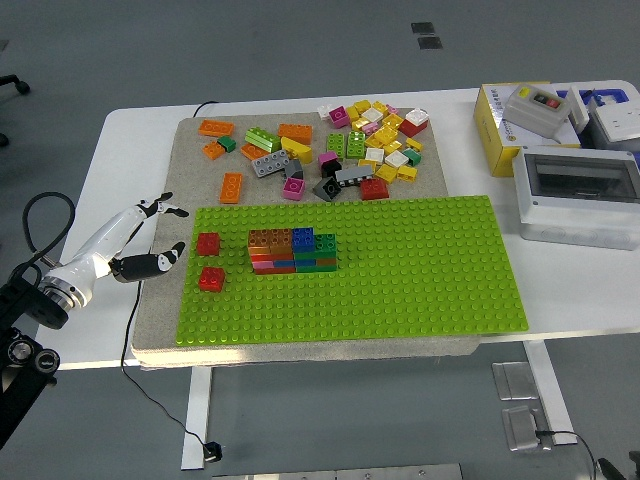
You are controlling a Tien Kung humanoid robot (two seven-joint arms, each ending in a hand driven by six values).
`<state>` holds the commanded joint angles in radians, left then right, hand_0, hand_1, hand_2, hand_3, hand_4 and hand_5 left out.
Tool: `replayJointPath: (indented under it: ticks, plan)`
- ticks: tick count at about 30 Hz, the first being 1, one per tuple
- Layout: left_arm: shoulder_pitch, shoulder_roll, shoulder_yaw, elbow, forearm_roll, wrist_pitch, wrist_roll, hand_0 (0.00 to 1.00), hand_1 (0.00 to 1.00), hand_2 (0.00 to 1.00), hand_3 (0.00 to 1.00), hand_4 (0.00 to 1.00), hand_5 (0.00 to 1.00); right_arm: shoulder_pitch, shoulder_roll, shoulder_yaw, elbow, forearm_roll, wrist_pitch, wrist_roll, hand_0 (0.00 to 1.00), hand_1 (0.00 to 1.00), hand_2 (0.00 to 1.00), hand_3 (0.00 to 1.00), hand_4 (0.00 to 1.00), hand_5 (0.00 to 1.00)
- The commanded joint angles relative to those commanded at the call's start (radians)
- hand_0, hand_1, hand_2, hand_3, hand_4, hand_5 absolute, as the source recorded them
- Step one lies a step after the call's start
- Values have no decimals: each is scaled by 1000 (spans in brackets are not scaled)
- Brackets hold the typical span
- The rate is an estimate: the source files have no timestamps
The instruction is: Pick up the brick,pile it on top of brick,press brick,pick up the brick,pile it on top of brick,press brick
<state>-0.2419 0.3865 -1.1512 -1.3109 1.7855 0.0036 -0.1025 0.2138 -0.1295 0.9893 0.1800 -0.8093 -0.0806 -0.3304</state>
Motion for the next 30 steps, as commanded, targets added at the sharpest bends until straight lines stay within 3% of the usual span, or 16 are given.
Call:
replayJointPath:
  ticks: [7, 15, 25, 26, 30]
  plan:
    - [-87, -4, 86, 78, 2, 12, -16, 965, 941, 998, 762, 566, 140, 3, 2, 1, 0, -4, 2, 1, 729, 685, 677, 767, 612, 998]
    - [-188, -31, 194, 145, 16, -46, 45, 972, 973, 998, 777, 572, 135, 3, 14, -16, 0, 4, 4, 2, 729, 682, 677, 768, 612, 998]
    - [-241, -51, 218, 219, 28, -58, 63, 975, 986, 998, 780, 576, 138, 4, 28, -54, 0, 31, 7, 6, 730, 682, 677, 768, 613, 998]
    - [-245, -52, 216, 227, 31, -59, 67, 986, 998, 998, 822, 635, 184, 5, 29, -59, 0, 36, 7, 6, 729, 684, 678, 768, 614, 998]
    - [-254, -51, 214, 247, 41, -69, 85, 986, 998, 998, 822, 635, 184, 8, 31, -83, 0, 60, 7, 10, 729, 684, 678, 768, 614, 998]
